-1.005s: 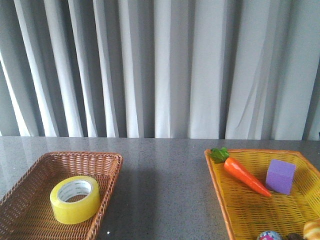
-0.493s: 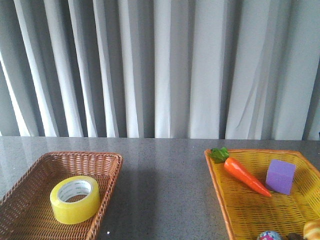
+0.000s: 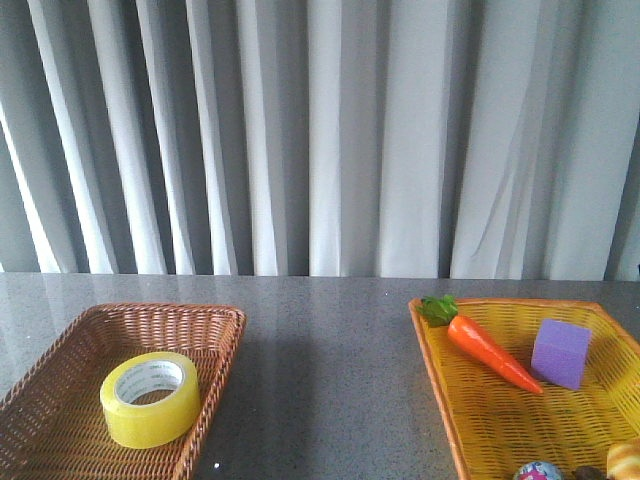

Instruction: Transfer tape with both arms

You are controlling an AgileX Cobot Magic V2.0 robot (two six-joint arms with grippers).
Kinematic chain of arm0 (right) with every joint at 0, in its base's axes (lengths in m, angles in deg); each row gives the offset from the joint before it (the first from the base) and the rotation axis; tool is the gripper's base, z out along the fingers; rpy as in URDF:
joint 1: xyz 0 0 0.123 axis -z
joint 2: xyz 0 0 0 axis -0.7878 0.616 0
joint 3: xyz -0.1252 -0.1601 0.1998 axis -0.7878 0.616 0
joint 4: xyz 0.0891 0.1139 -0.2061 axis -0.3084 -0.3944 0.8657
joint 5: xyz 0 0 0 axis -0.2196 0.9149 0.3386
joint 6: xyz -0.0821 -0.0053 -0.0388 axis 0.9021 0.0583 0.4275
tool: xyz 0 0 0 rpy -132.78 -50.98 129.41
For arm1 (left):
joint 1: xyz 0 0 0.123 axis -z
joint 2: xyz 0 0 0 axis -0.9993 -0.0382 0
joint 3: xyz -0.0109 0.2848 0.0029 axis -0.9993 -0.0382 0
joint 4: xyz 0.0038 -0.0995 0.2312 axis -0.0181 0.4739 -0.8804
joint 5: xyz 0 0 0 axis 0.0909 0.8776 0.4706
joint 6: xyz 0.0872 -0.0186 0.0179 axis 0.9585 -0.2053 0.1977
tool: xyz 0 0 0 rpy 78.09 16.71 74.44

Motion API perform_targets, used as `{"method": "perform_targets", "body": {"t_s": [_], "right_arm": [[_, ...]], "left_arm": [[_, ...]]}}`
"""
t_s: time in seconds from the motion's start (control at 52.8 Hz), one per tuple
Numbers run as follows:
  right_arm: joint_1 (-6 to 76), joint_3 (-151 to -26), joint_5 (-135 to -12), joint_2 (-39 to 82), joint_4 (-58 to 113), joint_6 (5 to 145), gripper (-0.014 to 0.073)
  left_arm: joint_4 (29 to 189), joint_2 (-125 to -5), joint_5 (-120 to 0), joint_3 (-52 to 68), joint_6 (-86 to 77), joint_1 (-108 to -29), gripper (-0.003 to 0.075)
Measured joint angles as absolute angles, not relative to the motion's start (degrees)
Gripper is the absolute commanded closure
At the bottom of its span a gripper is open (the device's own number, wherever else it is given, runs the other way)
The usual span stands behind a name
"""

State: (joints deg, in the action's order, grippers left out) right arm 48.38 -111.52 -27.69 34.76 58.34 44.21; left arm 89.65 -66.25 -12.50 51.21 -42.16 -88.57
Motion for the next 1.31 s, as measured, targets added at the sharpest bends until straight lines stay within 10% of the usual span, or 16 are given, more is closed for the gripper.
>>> {"method": "perform_targets", "body": {"t_s": [0.588,1.308], "right_arm": [[48.4,-111.5,-27.7,34.8,58.3,44.2,0.0601],[48.4,-111.5,-27.2,34.6,58.3,44.2,0.0601]], "left_arm": [[88.5,-8.3,-65.6,-43.8,-39.2,-88.6,0.0727],[84.5,-6.6,-65.0,-51.0,-40.5,-88.5,0.0727]]}}
